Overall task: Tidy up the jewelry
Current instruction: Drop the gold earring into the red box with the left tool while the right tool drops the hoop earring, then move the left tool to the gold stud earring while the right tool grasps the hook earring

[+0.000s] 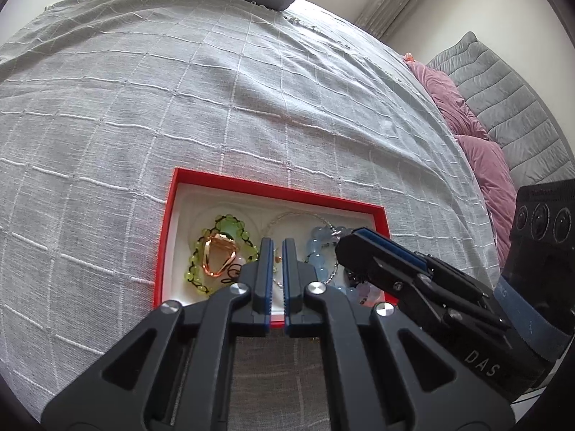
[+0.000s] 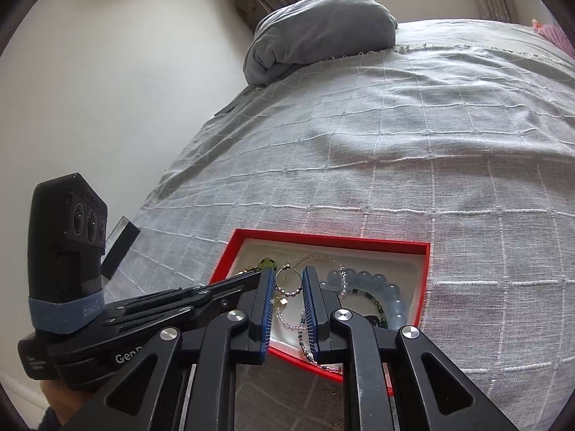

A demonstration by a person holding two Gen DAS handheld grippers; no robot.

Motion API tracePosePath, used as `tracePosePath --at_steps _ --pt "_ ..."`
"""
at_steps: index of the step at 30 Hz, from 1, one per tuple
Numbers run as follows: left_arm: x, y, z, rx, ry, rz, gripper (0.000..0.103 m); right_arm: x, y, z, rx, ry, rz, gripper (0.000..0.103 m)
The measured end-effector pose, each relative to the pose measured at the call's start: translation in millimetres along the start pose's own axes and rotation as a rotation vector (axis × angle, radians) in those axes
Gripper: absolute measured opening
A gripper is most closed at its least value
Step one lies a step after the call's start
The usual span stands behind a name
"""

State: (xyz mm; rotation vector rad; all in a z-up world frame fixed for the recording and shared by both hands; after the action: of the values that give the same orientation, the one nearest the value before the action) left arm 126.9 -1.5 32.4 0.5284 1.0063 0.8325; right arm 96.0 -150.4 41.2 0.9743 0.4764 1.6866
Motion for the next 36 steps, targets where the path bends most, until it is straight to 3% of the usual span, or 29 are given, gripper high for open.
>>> tracePosePath --at_steps 9,19,24,36 --pt "0 13 -8 -0.021 -0.028 0.037 0.004 -3 22 -2 -0.027 -0.01 -0.036 0.03" --pt "3 25 -27 -0.014 -0.073 0.116 0.005 -5 35 -16 -0.022 -0.013 -0.081 0.031" --pt "0 28 -36 -0.011 -0.071 0.115 0.006 -5 43 -27 -0.01 -0.004 -0.104 0.031" --pt "-12 16 -53 0.025 -0.082 0.124 0.021 -13 50 -51 0.052 0.023 -0.194 0.031"
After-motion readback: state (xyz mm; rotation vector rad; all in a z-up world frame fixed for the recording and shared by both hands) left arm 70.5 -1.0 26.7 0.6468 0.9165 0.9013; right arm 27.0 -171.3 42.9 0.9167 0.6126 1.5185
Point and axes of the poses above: each gripper's, at about its wrist camera, not at the fingertips, and y roughly against the way its jaws point, x to its left, z to its top, the point moved 2 cm from there along -y, roughly the way its jaws point, and after that the axes turned 9 degrees about -z, right-handed, at the moved point
